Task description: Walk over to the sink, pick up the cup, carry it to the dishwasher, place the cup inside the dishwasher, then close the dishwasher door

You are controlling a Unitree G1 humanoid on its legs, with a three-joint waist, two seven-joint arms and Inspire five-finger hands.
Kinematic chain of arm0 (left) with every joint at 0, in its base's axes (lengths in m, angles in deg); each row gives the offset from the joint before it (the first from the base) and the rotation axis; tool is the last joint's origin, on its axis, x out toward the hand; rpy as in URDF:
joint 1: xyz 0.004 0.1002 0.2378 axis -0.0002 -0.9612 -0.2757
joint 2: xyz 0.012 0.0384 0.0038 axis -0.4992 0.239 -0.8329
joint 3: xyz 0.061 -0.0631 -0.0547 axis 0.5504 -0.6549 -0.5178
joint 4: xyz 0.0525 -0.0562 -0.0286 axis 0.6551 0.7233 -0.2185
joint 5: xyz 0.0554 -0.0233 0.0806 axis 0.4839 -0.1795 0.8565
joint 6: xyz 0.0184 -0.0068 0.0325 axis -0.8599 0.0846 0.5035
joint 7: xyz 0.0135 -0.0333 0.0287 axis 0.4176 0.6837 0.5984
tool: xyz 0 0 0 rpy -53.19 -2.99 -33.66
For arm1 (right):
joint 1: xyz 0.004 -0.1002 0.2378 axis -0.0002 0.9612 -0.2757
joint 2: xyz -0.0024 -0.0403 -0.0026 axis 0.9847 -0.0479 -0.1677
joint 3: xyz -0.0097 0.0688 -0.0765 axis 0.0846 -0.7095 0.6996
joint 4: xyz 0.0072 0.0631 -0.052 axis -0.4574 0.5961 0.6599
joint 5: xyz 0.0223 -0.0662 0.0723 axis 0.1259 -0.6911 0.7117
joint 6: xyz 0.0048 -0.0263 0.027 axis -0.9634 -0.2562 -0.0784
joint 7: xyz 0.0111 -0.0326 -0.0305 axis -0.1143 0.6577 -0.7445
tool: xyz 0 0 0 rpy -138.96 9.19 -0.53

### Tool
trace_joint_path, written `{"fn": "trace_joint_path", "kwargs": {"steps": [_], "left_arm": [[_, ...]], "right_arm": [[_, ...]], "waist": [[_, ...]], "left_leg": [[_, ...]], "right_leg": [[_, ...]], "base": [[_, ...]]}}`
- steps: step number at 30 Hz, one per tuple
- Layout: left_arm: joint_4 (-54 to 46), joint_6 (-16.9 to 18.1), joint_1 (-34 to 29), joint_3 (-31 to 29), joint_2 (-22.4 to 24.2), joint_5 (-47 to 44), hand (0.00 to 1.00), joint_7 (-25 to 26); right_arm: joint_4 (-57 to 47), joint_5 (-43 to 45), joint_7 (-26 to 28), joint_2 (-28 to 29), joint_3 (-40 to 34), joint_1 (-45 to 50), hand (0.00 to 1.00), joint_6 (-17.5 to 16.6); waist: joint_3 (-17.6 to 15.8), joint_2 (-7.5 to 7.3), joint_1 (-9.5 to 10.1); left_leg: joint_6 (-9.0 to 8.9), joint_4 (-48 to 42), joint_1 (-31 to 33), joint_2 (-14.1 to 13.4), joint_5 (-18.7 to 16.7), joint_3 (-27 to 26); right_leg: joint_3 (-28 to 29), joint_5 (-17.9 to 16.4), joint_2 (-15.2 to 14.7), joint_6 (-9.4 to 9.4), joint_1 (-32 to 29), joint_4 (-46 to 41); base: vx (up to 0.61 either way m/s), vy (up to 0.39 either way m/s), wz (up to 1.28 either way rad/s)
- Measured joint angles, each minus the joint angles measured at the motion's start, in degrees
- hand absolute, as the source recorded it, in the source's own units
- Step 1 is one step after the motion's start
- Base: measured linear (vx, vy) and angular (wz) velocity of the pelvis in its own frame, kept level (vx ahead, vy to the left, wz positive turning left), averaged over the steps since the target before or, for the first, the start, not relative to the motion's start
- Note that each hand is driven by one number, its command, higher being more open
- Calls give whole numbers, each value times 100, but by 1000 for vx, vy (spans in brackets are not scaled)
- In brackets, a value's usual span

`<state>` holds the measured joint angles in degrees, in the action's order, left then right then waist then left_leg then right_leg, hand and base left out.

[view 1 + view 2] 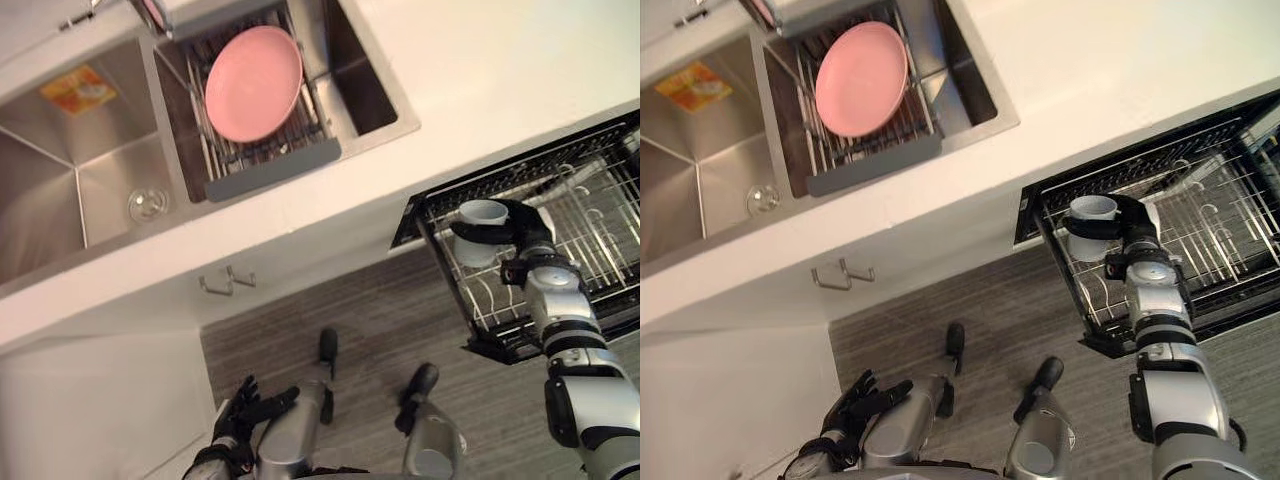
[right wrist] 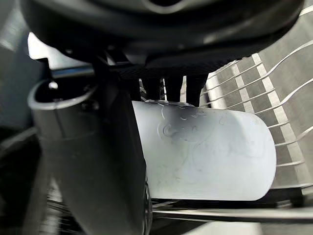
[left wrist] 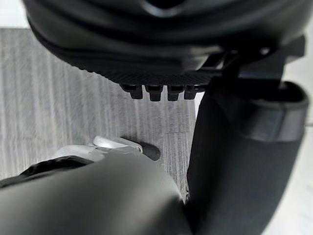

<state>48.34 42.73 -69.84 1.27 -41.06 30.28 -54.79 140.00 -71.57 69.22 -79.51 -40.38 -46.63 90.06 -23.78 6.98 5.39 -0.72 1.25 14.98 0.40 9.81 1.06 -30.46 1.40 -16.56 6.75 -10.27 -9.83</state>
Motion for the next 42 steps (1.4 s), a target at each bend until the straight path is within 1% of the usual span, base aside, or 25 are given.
{"fn": "trace_joint_path", "kwargs": {"steps": [3,6,9,12,15,18,21,22,23,24,25,26,27,28,29,30,31,32,34,36,37,38,39,40,42], "left_arm": [[-30,-56,14,1,3,-110,100,1],[-29,-118,18,-14,2,-162,100,5],[-46,-185,27,-34,2,-170,100,16],[-91,-260,28,-34,3,-193,100,79],[-92,-326,29,-42,10,-331,100,139],[-73,-347,27,-97,50,-387,100,289],[26,-343,-45,-314,96,-385,100,376],[55,-346,-57,-362,97,-385,100,382],[119,-358,-75,-429,101,-384,100,403],[213,-367,-109,-484,103,-384,100,440],[243,-380,-136,-505,104,-384,100,470],[289,-420,-178,-609,118,-384,100,482],[332,-423,-249,-658,132,-369,100,512],[340,-401,-298,-673,141,-344,100,542],[436,-335,-304,-701,153,-220,100,635],[475,-303,-304,-711,153,-140,100,693],[502,-241,-304,-716,144,28,100,755],[515,-189,-303,-721,138,210,100,754],[510,-138,-297,-714,130,479,100,749],[515,-151,-280,-706,122,566,100,751],[518,-175,-264,-696,116,600,100,754],[536,-202,-256,-668,104,629,100,763],[543,-213,-254,-645,94,632,100,766],[545,-228,-230,-583,72,688,100,771],[549,-242,-108,-445,26,788,100,804]], "right_arm": [[291,-335,140,-8,35,-2,100,89],[408,-441,168,-7,37,1,100,92],[421,-432,88,0,36,10,100,60],[104,-292,-164,152,22,137,100,-109],[-616,137,-466,538,-254,506,100,-384],[-1664,674,-841,1074,-636,1186,100,-804],[-2669,1251,-975,1663,-916,1979,100,-1258],[-2807,1398,-975,1746,-941,2118,100,-1366],[-3090,1596,-961,1902,-1029,2446,100,-1500],[-3411,1763,-901,2092,-1143,2808,100,-1608],[-3582,1883,-861,2198,-1189,3003,100,-1691],[-3975,2052,-809,2414,-1301,3373,100,-1880],[-4332,2124,-753,2596,-1428,3734,100,-2072],[-4476,2182,-716,2665,-1492,3868,100,-2154],[-4766,2330,-666,2796,-1703,4118,100,-2319],[-4864,2353,-663,2857,-1840,4207,100,-2416],[-5030,2555,-634,2954,-2104,4352,100,-2623],[-5249,2782,-600,3036,-2373,4457,100,-2762],[-5639,3163,-424,3080,-2524,4561,100,-2965],[-6049,3396,-41,3111,-2439,4572,100,-2984],[-6274,3459,296,3112,-2283,4564,100,-2933],[-6438,3466,619,3109,-2049,4551,100,-2831],[-6491,3510,785,3109,-1917,4543,100,-2768],[-6512,3576,1059,3111,-1635,4477,100,-2651],[-6503,3570,1239,3110,-1232,4354,100,-2489]], "waist": [[-38,2,44],[-42,-1,35],[-52,-15,33],[-55,-20,36],[-55,-21,20],[-37,-31,-16],[101,-148,-142],[141,-176,-175],[257,-231,-208],[447,-288,-229],[529,-308,-248],[611,-343,-341],[744,-363,-444],[814,-367,-492],[892,-371,-567],[929,-374,-636],[960,-381,-757],[992,-380,-803],[1044,-374,-874],[1053,-379,-912],[1061,-385,-912],[1126,-398,-908],[1169,-408,-902],[1201,-459,-882],[1218,-521,-799]], "left_leg": [[15,-2,9,13,13,29],[17,-2,2,24,14,78],[26,-2,-36,28,20,121],[-10,-56,-56,15,-3,122],[-67,-102,-136,-11,-48,58],[-96,-99,-315,-49,-93,-66],[-97,-76,-423,-143,-109,-340],[-103,-64,-449,-156,-114,-347],[-123,-10,-512,-182,-128,-382],[-133,52,-571,-213,-135,-471],[-144,69,-613,-230,-143,-528],[-165,73,-728,-257,-175,-652],[-143,88,-809,-289,-278,-752],[-93,98,-842,-312,-338,-849],[11,102,-878,-371,-439,-1219],[6,83,-894,-425,-450,-1453],[6,38,-941,-505,-452,-1749],[-14,6,-981,-459,-436,-1770],[21,-31,-978,-380,-445,-1813],[41,59,-1081,-310,-471,-1877],[89,111,-1160,-260,-511,-1893],[162,127,-1190,-221,-568,-1951],[174,125,-1190,-214,-576,-2026],[206,69,-1188,-201,-609,-2168],[263,-131,-1110,-127,-712,-2184]], "right_leg": [[-17,-128,-60,-7,-67,-216],[-39,-221,-100,-7,-86,-351],[-85,-362,-153,-17,-86,-543],[-76,-452,-157,-35,-79,-631],[-20,-480,-136,-39,-9,-633],[24,-491,-94,-33,169,-562],[56,-490,-13,-33,282,-456],[58,-489,5,-33,309,-423],[83,-487,44,-33,343,-380],[121,-480,74,-29,369,-313],[137,-475,88,-27,406,-271],[138,-469,122,-18,557,-181],[133,-471,152,-15,651,-103],[142,-472,162,-13,672,-75],[144,-466,168,1,751,-26],[103,-465,161,12,789,-10],[38,-472,120,47,886,-11],[36,-480,60,78,925,-35],[37,-486,-41,119,929,-77],[49,-492,-124,153,965,-122],[50,-491,-171,177,1026,-125],[27,-501,-228,214,1064,-128],[9,-506,-256,226,1071,-135],[-50,-545,-333,270,1104,-187],[-162,-702,-504,247,1120,-391]], "base": [[-36,-36,8],[-13,-61,8],[-4,-60,11],[-14,-78,0],[-6,-65,-9],[-2,-60,-10],[-1,-64,-10],[16,-75,-11],[35,-93,-17],[31,-76,-20],[52,-69,-18],[48,-57,-12],[57,-64,-12],[40,-49,-14],[26,-18,-8],[44,-20,8],[67,-2,15],[75,10,13],[62,49,4],[42,57,0],[25,76,3],[17,64,8],[38,66,19],[39,42,31],[37,58,44]]}}
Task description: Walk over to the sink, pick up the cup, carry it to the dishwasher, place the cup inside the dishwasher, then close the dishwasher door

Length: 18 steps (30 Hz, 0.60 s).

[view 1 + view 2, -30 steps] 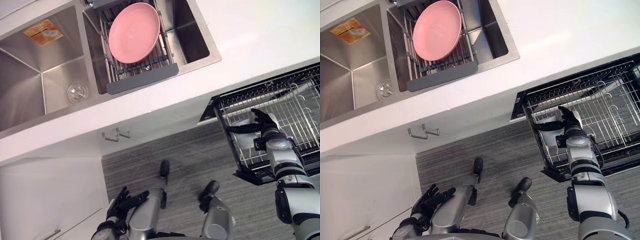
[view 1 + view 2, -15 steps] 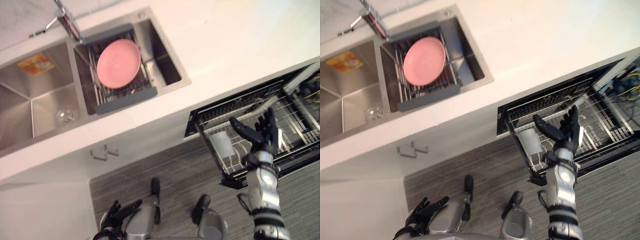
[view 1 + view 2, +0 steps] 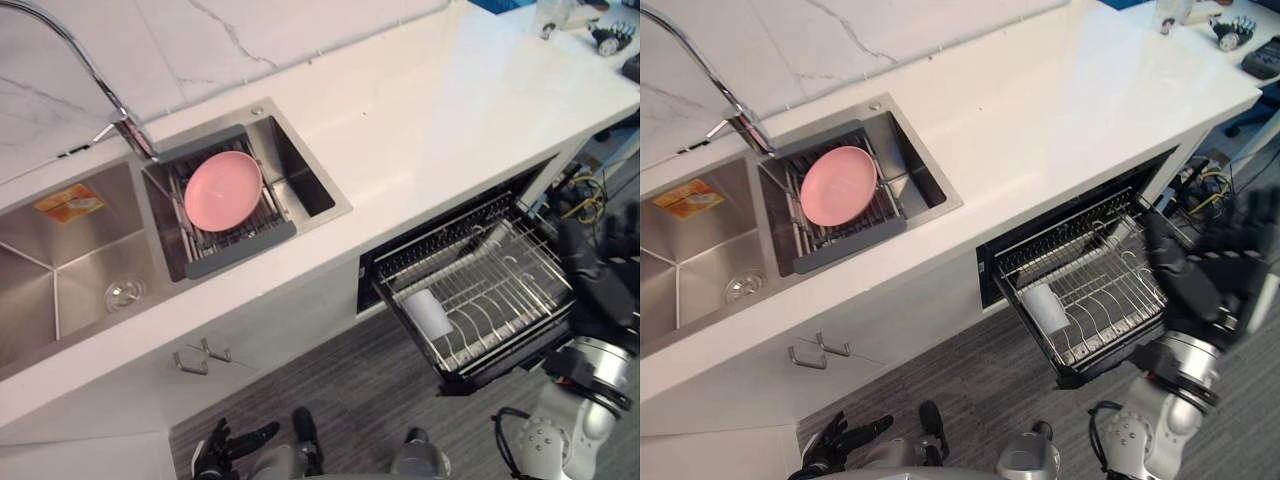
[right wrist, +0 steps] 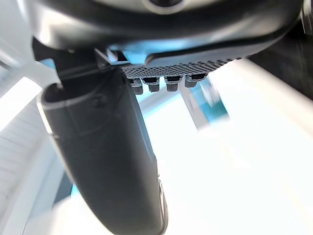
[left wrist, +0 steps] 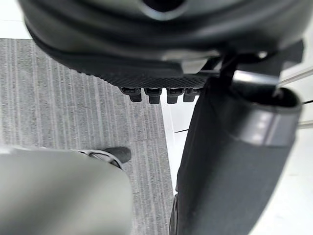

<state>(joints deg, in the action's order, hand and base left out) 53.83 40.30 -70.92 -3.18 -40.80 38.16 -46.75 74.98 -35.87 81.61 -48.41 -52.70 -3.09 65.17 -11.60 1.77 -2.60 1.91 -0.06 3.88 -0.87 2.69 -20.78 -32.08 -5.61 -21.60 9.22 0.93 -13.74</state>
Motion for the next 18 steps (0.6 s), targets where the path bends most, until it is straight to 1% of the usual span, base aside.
{"fn": "trace_joint_path", "kwargs": {"steps": [1,2,3,4,5,6,7,8,9,10,11,12,13,14,15,18], "left_arm": [[-8,-10,85,80,-22,58,100,5],[-32,-40,133,128,-31,67,100,4],[-52,-69,221,190,-67,65,100,7],[-25,-89,269,211,-77,65,100,18],[-2,-123,311,241,-84,61,100,41],[-34,-195,316,302,-139,43,100,63],[-62,-228,319,314,-182,33,100,62],[-72,-296,343,376,-247,8,100,68],[-21,-423,413,414,-313,-13,100,47],[24,-492,443,415,-327,-9,100,26],[135,-550,505,417,-325,16,100,-23],[164,-577,524,417,-323,62,100,-59],[183,-606,525,425,-333,110,100,-100],[188,-618,530,462,-371,225,100,-107],[140,-668,573,510,-238,531,100,-347],[140,-668,574,510,-234,531,100,-347]], "right_arm": [[25,-3,52,-1,267,-100,100,88],[58,-3,61,-7,472,-202,100,151],[166,7,88,-67,804,-378,100,221],[225,15,110,-113,913,-436,100,261],[293,21,129,-176,1045,-482,100,303],[376,88,254,-254,1266,-527,100,403],[405,117,334,-253,1319,-532,100,435],[470,122,480,-230,1356,-498,100,488],[484,220,579,-249,1345,-472,100,587],[484,287,598,-256,1336,-456,100,635],[484,349,616,-257,1295,-434,100,680],[484,415,620,-265,1278,-421,100,696],[483,573,620,-280,1277,-389,100,727],[482,704,636,-295,1278,-342,100,745],[520,843,516,-333,972,-176,100,750],[520,843,516,-333,972,-176,100,750]], "waist": [[14,-48,36],[9,-78,39],[-21,-135,70],[-29,-150,103],[-31,-160,146],[-32,-218,192],[-53,-285,184],[-75,-365,127],[-62,-440,84],[-49,-464,63],[-39,-479,33],[-37,-482,32],[-8,-529,30],[34,-604,21],[16,-467,85],[11,-459,84]], "left_leg": [[40,-277,124,61,-117,-10],[49,-621,289,42,-277,-10],[105,-1170,526,-61,-625,33],[134,-1291,556,-80,-715,55],[149,-1371,557,-96,-787,76],[195,-1353,431,-102,-861,149],[240,-1298,337,-63,-887,248],[300,-1233,255,-61,-910,489],[330,-1154,204,-68,-902,752],[355,-1107,169,-56,-887,883],[359,-1020,65,-1,-890,1105],[381,-1003,4,44,-894,1196],[325,-1015,-95,145,-868,1246],[321,-1018,-172,267,-868,1195],[13,-959,-475,199,-1194,741],[14,-950,-469,197,-1194,747]], "right_leg": [[-125,-99,-132,-79,-6,-122],[-235,-157,-214,-180,1,-232],[-277,-140,-336,-279,-48,-653],[-249,-82,-392,-385,-131,-891],[-173,29,-441,-569,-239,-1194],[230,364,-512,-1080,-494,-1811],[465,543,-554,-1296,-610,-2134],[947,149,-372,-942,-845,-2470],[1277,-294,83,-794,-944,-2350],[1429,-434,296,-775,-994,-2207],[1625,-568,637,-718,-1097,-1926],[1663,-579,734,-678,-1168,-1833],[1674,-575,773,-673,-1298,-1722],[1648,-487,733,-653,-1329,-1511],[1556,76,1000,-599,-893,-412],[1543,76,1001,-599,-896,-412]], "base": [[31,67,55],[69,92,67],[60,79,46],[59,95,27],[83,173,12],[115,180,18],[165,160,48],[161,55,80],[159,33,91],[184,25,101],[162,20,82],[216,17,97],[210,12,96],[168,7,76],[77,2,42],[0,0,1]]}}
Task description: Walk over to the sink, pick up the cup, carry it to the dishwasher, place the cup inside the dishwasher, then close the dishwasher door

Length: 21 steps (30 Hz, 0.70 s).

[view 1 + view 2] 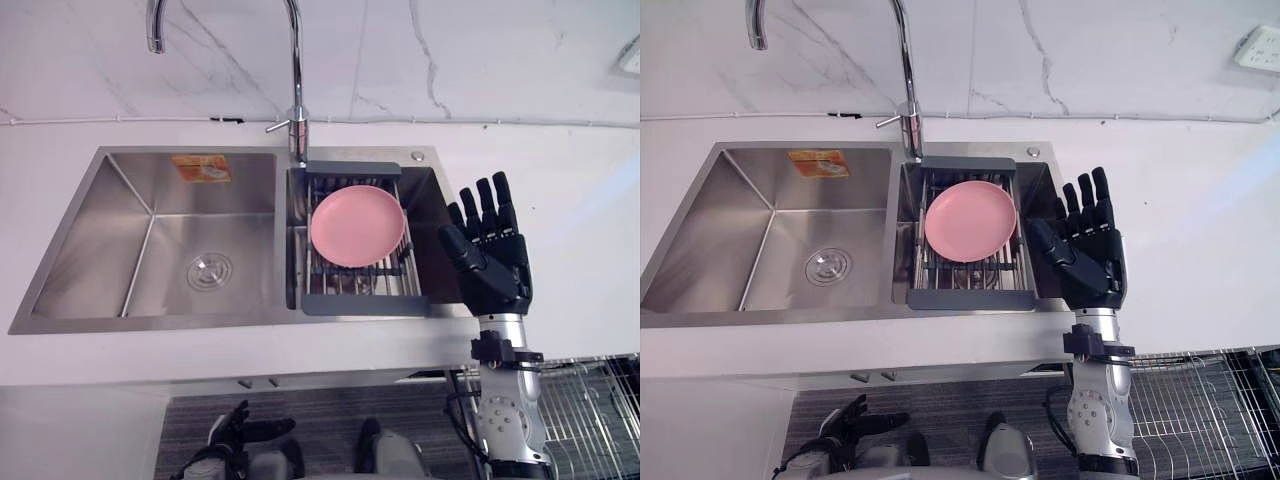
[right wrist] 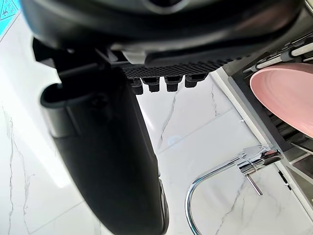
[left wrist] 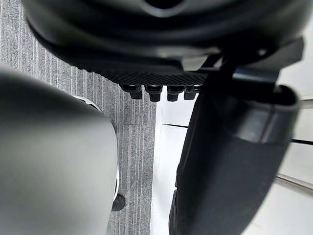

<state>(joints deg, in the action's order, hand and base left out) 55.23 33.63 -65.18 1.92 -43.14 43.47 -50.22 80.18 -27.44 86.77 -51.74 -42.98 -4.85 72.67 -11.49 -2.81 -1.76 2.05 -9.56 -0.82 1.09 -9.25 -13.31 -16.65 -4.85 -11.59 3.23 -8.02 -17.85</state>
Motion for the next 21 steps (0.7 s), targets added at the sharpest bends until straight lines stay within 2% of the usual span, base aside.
{"fn": "trace_joint_path", "kwargs": {"steps": [4,9,13,14,18,21], "left_arm": [[4,15,-1,-5,48,-22,100,0],[-37,172,-1,-36,130,-143,100,40],[-38,171,-4,-127,187,-723,100,181],[-46,186,-4,-204,196,-694,100,208],[-39,168,-6,-269,226,-274,100,272],[-29,100,-5,-265,222,-112,100,274]], "right_arm": [[2,-3,-56,-60,-1,-4,100,0],[179,-468,-295,-250,3,-230,100,-78],[571,-2147,-807,-710,0,-618,100,-195],[625,-2862,-963,-938,-1,-729,100,-221],[623,-3737,-1029,-1326,-42,-738,100,-266],[623,-3973,-988,-1462,-102,-734,100,-215]], "waist": [[-22,45,13],[-48,131,110],[-45,178,317],[-41,183,349],[-29,187,290],[-12,161,189]], "left_leg": [[1,-134,109,-45,2,157],[4,-103,127,-306,9,-363],[-58,-213,123,-521,-3,-687],[-79,-268,117,-586,-17,-803],[-100,-259,-53,-657,-30,-1049],[-101,-250,-93,-649,-30,-1094]], "right_leg": [[-241,9,0,19,134,138],[-682,-28,57,9,260,322],[-1221,-21,50,-41,211,301],[-1214,30,114,-101,164,300],[-1112,83,204,-175,190,301],[-1019,126,222,-183,188,339]], "base": [[8,-11,24],[6,-49,25],[36,-94,-33],[62,-124,-59],[47,-64,-46],[-17,1,-21]]}}
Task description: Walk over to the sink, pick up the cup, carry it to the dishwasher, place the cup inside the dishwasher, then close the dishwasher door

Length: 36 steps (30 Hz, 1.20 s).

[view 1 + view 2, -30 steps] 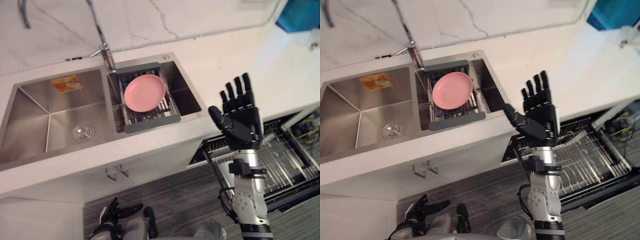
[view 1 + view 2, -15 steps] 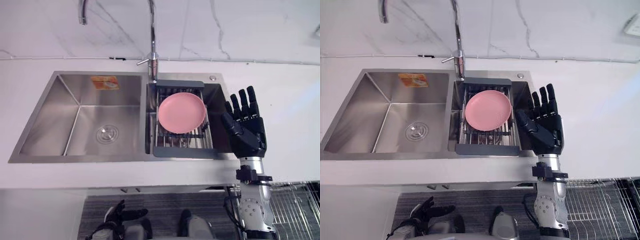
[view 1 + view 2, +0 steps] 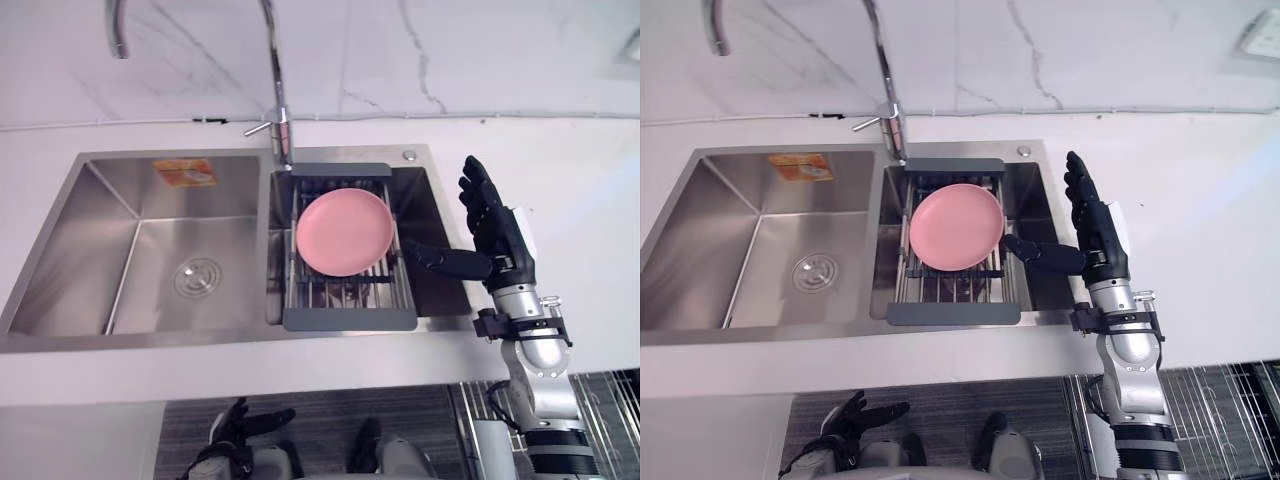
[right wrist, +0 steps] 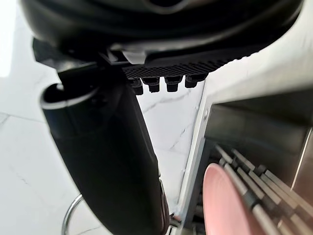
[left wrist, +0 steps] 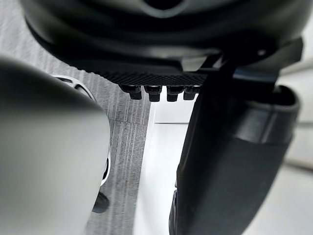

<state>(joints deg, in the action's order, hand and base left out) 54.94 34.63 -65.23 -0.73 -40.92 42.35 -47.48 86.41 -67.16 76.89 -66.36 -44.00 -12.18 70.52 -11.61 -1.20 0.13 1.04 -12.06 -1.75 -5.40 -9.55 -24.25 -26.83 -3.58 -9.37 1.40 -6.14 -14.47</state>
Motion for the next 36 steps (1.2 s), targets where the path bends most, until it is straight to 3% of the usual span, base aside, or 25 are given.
{"fn": "trace_joint_path", "kwargs": {"steps": [6,10,14,24,29,36], "left_arm": [[15,-122,55,1,-54,50,100,-38],[25,-160,72,1,-225,73,100,-43],[37,-168,80,4,-350,89,100,-50],[67,-244,80,-11,-495,97,100,-49],[118,-308,69,-43,-596,217,100,-50],[145,-298,-101,-143,-594,310,100,-56]], "right_arm": [[1,-507,369,-117,38,11,100,234],[0,-743,480,-117,341,38,100,253],[0,-893,491,-117,538,44,100,292],[12,-1972,-131,-118,660,-10,100,718],[124,-2046,-364,-118,755,-219,100,999],[266,-2218,-537,-117,836,-458,100,1066]], "waist": [[30,-62,39],[69,-253,43],[113,-350,70],[112,-423,143],[77,-531,205],[103,-578,317]], "left_leg": [[-97,9,62,-37,-65,-4],[-6,-220,223,-100,-177,-22],[9,-474,354,-218,-325,-51],[-7,-716,485,-320,-376,23],[-6,-725,470,-284,-375,94],[21,-648,407,-192,-358,164]], "right_leg": [[26,280,113,2,14,283],[27,552,213,-19,115,701],[-242,516,216,-32,142,793],[-382,637,258,-112,164,788],[-459,662,221,-81,237,804],[-512,695,154,-41,335,844]], "base": [[-84,21,-5],[-145,16,-4],[-115,-2,-5],[-4,-10,1],[23,21,8],[-8,31,7]]}}
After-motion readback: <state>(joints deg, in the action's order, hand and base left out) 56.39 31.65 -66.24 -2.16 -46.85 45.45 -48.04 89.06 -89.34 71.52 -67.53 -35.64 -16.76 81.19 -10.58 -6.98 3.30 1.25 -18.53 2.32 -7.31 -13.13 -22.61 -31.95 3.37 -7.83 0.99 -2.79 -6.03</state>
